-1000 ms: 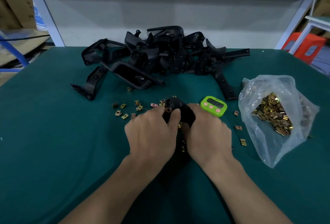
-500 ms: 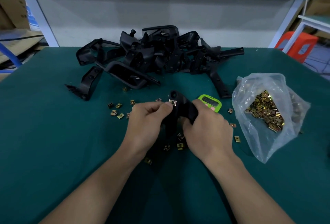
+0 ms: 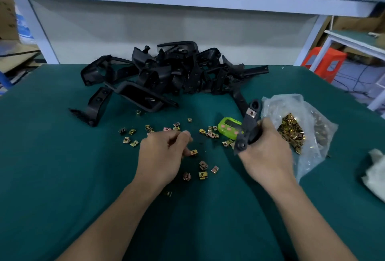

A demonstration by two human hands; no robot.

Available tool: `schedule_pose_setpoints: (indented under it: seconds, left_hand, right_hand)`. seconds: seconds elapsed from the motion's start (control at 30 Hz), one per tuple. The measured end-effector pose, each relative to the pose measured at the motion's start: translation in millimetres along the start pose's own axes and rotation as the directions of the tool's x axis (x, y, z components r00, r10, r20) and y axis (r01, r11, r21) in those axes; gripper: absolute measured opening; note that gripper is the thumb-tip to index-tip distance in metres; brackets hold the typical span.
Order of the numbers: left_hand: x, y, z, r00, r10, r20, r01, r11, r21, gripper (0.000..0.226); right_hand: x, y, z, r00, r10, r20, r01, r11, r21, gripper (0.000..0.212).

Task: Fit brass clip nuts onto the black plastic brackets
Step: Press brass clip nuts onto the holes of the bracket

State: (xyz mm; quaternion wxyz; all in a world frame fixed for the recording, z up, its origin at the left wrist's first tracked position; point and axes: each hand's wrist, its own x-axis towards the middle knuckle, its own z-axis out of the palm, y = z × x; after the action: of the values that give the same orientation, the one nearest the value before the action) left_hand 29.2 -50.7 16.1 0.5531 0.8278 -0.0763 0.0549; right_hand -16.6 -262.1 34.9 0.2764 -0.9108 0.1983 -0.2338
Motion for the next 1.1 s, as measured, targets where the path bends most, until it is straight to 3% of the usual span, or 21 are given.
schedule_pose_setpoints:
  seconds: [0.2, 0.37, 0.53, 0.63, 0.7, 0.77, 0.83, 0.9, 1.1]
  left_hand:
    - [4, 0, -3, 0.999, 0.052, -0.009, -0.052, 0.995, 0.082, 0.037]
    - [0, -2, -12, 0.998, 0.054, -0.007, -0.053, 0.992, 0.112, 0.037]
    - [-2, -2, -18, 0.999, 0.046, -0.016, -0.044, 0.992, 0.114, 0.036]
    - [-2, -5, -17, 0.999, 0.031, 0.035, -0.037, 0.978, 0.205, 0.020]
    - [-2, -6, -15, 0.997, 0.043, 0.071, -0.058, 0.969, 0.240, 0.010]
    - [-5, -6, -13, 0.992, 0.084, 0.090, -0.101, 0.972, 0.212, 0.026]
    - [-8, -3, -12, 0.987, 0.139, 0.081, -0.148, 0.981, 0.128, 0.037]
    - [-7, -1, -13, 0.978, 0.201, 0.059, -0.206, 0.975, 0.088, 0.041]
    - [-2, -1, -15, 0.990, 0.138, 0.041, -0.138, 0.990, -0.015, 0.048]
  right_hand:
    - [-12, 27, -17, 0.999, 0.039, 0.032, -0.021, 0.898, -0.439, 0.026]
    - [-3, 15, -19, 0.971, 0.121, 0.208, -0.012, 0.888, -0.461, 0.020]
    - [-7, -13, -12, 0.917, 0.050, 0.395, 0.157, 0.866, -0.475, 0.027]
    - [-5, -30, -2, 0.894, 0.004, 0.449, 0.153, 0.938, -0.311, 0.032]
    - [0, -40, 7, 0.873, -0.027, 0.487, 0.023, 1.000, 0.015, 0.018]
    - [2, -54, 17, 0.837, -0.031, 0.547, -0.210, 0.904, 0.373, 0.021]
    - [3, -66, 29, 0.787, -0.036, 0.616, -0.409, 0.717, 0.564, 0.023]
    - [3, -70, 38, 0.753, -0.064, 0.655, -0.489, 0.612, 0.621, 0.026]
    - [2, -59, 43, 0.773, -0.068, 0.631, -0.478, 0.593, 0.649, 0.029]
